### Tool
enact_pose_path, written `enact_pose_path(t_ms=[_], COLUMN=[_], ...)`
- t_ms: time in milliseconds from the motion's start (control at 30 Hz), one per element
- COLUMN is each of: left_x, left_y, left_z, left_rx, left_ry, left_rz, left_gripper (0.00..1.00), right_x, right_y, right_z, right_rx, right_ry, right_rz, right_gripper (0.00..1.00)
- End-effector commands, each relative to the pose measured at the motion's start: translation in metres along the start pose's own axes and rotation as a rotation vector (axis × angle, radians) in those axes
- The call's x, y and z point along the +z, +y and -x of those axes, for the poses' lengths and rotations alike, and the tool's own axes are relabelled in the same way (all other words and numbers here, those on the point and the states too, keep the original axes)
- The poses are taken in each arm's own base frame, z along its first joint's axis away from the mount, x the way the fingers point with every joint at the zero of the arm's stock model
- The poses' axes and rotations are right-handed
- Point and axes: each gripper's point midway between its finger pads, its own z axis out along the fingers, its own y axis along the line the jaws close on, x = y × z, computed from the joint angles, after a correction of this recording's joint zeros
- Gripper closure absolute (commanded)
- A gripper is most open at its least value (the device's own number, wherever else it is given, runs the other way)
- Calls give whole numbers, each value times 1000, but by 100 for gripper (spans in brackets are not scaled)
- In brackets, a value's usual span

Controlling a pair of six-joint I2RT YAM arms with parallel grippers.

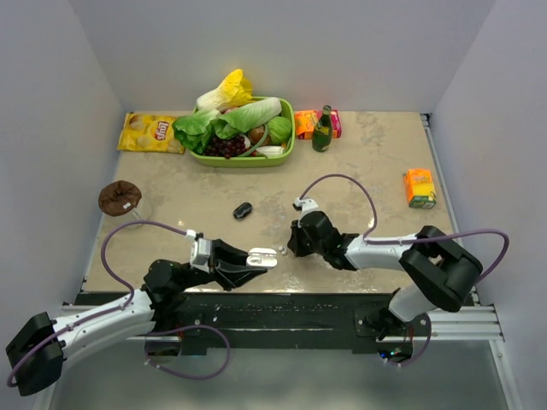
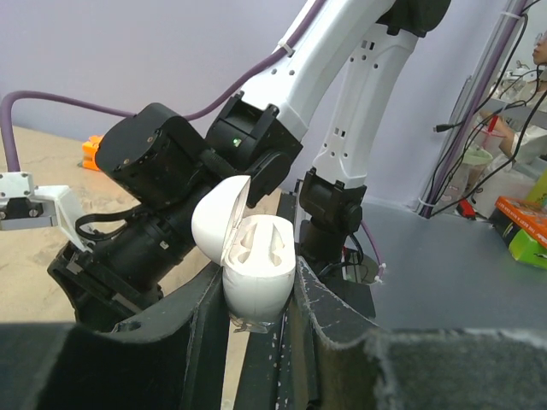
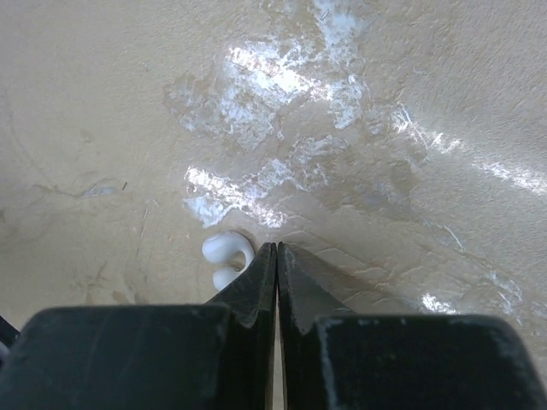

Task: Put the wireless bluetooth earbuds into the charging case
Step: Pick up the earbud from the center of the board.

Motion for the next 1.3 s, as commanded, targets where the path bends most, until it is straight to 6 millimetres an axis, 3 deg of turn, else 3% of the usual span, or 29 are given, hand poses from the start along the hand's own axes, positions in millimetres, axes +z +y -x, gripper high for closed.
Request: enact_pose_path(t_ms=[0, 33, 133, 233, 433, 1267], left_x=[-12, -12, -12, -11, -11, -13], left_y=[4, 5, 5, 4, 3, 4], left_z=[-21, -22, -22, -22, -23, -24], left_rx=[7, 7, 10, 8, 2, 1], left_ry=[31, 34, 34, 33, 35, 36], left_rz=[19, 21, 23, 18, 12, 19], left_gripper=[100, 100, 100, 100, 100, 100], right_x=[-12, -19, -27, -29, -14, -2], right_y=[2, 5, 5, 9, 12, 16], right_z=[13, 20, 25, 28, 19, 17], right_rx=[-17, -14, -26, -59, -96, -114], right_ry=[-52, -77, -102, -101, -44, -32], right_rz=[11, 19, 27, 42, 62, 84], right_gripper=[91, 81, 67, 61, 61, 60])
